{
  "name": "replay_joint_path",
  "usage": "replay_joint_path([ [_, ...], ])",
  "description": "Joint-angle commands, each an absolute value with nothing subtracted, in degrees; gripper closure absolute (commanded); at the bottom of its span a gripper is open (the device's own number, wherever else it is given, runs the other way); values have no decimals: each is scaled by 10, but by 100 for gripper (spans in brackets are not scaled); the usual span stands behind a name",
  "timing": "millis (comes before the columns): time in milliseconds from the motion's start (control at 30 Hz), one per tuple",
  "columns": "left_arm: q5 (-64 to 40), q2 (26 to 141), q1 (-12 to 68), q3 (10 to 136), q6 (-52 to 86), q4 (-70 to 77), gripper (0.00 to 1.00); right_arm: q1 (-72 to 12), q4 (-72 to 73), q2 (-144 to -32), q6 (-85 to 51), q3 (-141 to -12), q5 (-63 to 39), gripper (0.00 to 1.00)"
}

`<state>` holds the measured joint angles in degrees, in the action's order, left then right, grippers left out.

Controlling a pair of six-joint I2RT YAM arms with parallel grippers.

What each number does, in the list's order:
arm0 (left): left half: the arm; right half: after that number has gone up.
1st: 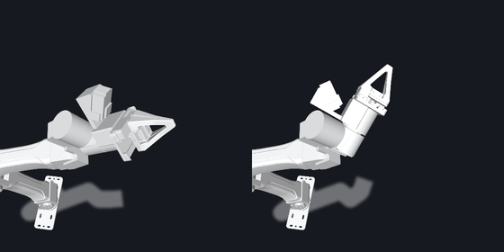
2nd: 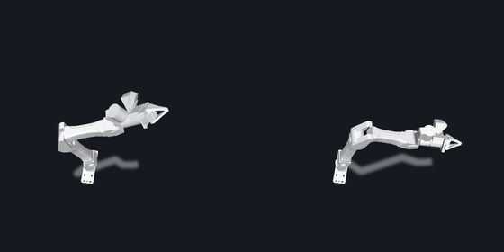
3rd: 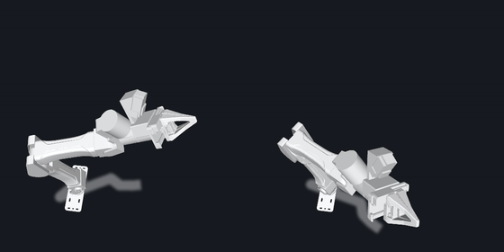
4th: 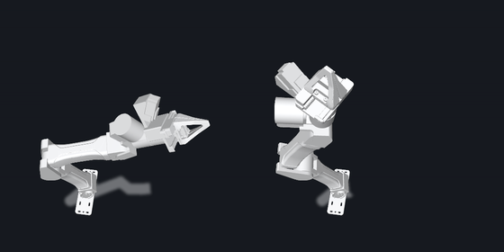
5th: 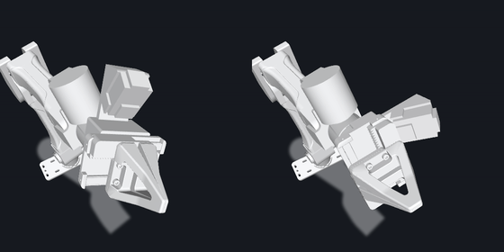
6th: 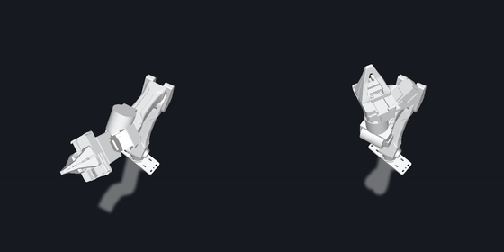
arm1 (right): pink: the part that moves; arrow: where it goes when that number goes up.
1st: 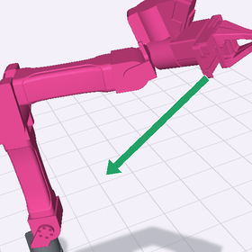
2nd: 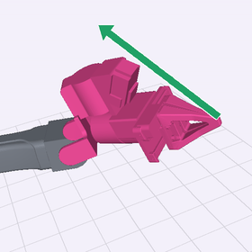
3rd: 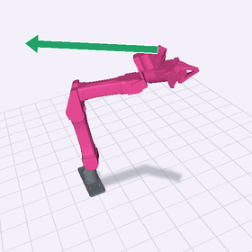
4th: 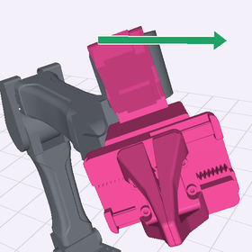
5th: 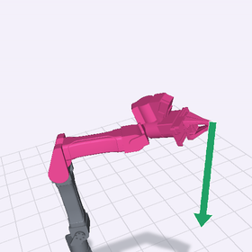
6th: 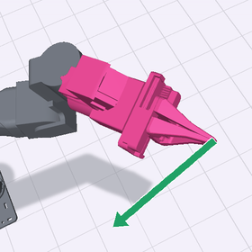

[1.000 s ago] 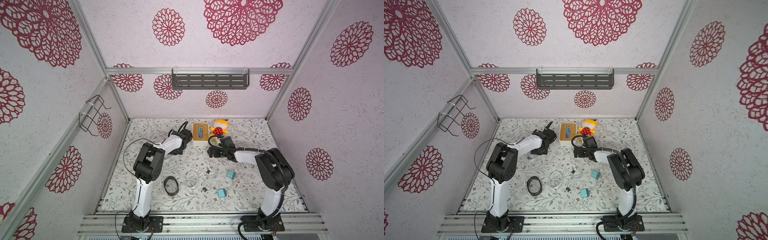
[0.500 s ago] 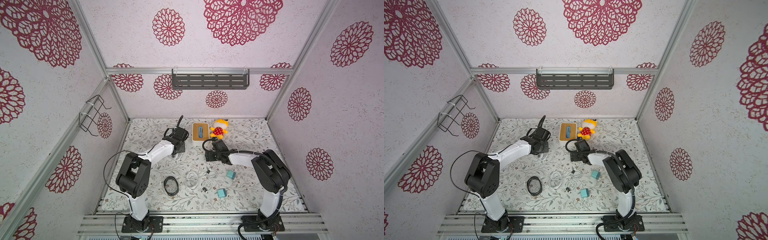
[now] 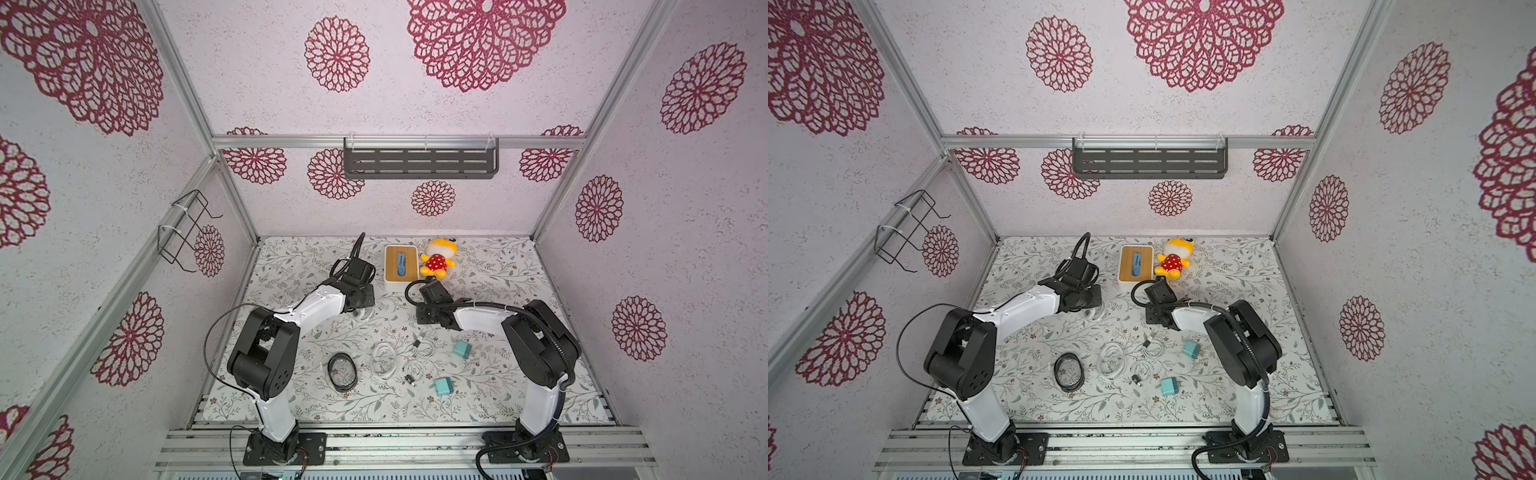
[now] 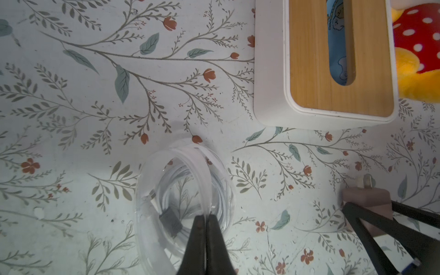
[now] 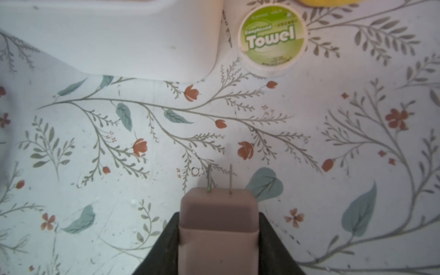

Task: Pack away charging kits
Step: Pick up the plug from the center of the board.

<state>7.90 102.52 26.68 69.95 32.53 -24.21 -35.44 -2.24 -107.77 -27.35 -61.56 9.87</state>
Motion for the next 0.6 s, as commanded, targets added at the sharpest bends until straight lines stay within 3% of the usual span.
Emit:
replay_joint_path([
  [0, 48, 1001, 255, 691, 318, -207, 100, -354, -45, -1048, -305, -611, 96, 63],
  [167, -8, 996, 248, 672, 342, -175, 100, -347, -73, -1036, -294, -660, 89, 71],
  [567, -115, 992, 239, 634, 369, -94, 100, -350, 49, -1024, -350, -690, -14, 83],
])
